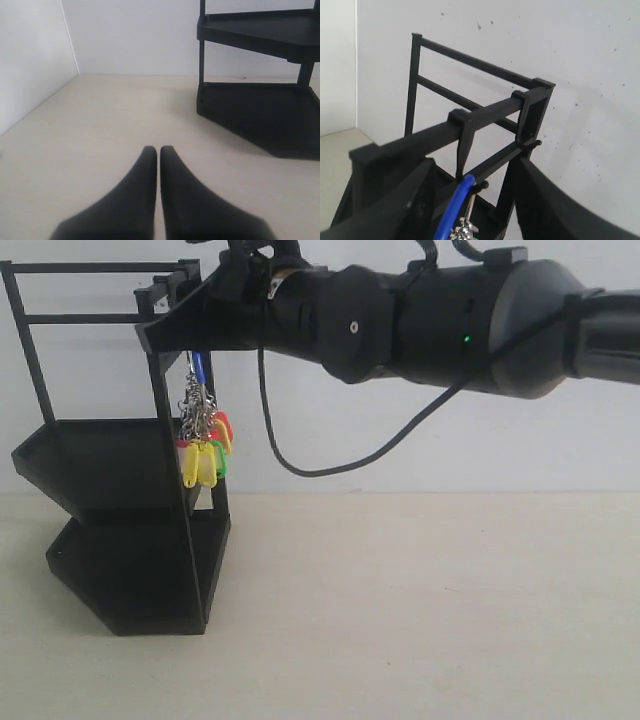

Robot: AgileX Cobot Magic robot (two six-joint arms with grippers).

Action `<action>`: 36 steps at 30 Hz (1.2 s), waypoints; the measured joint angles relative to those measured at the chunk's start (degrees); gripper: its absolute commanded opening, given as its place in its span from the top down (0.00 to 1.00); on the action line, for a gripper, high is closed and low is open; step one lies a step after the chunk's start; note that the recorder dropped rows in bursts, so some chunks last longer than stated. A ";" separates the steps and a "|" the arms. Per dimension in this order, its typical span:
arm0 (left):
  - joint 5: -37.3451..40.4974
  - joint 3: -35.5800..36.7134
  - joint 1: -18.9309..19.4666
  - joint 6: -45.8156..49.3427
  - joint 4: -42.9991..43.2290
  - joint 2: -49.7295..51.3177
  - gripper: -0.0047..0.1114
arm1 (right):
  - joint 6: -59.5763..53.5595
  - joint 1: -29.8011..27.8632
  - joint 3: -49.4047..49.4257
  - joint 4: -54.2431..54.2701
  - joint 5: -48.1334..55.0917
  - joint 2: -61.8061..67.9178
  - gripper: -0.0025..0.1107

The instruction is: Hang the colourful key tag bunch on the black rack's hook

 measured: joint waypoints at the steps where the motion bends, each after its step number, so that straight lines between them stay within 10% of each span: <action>1: 0.00 0.00 0.00 0.00 0.00 0.00 0.92 | 0.00 0.00 0.00 0.00 0.38 -0.54 0.56; 9: 0.00 0.00 0.00 0.00 0.00 0.00 0.92 | 0.00 0.00 0.00 0.00 8.26 -5.22 0.60; 16: 0.00 0.00 0.00 0.00 0.00 0.00 0.92 | 0.00 -0.11 0.00 -0.20 22.15 -8.80 0.99; 23: 0.00 0.00 0.00 0.00 0.00 0.00 0.92 | 0.00 -1.65 1.64 -0.61 38.23 -11.20 0.98; 36: 0.00 0.00 0.00 0.00 0.00 0.00 0.92 | 6.78 -1.77 29.66 -0.17 37.97 -26.38 0.98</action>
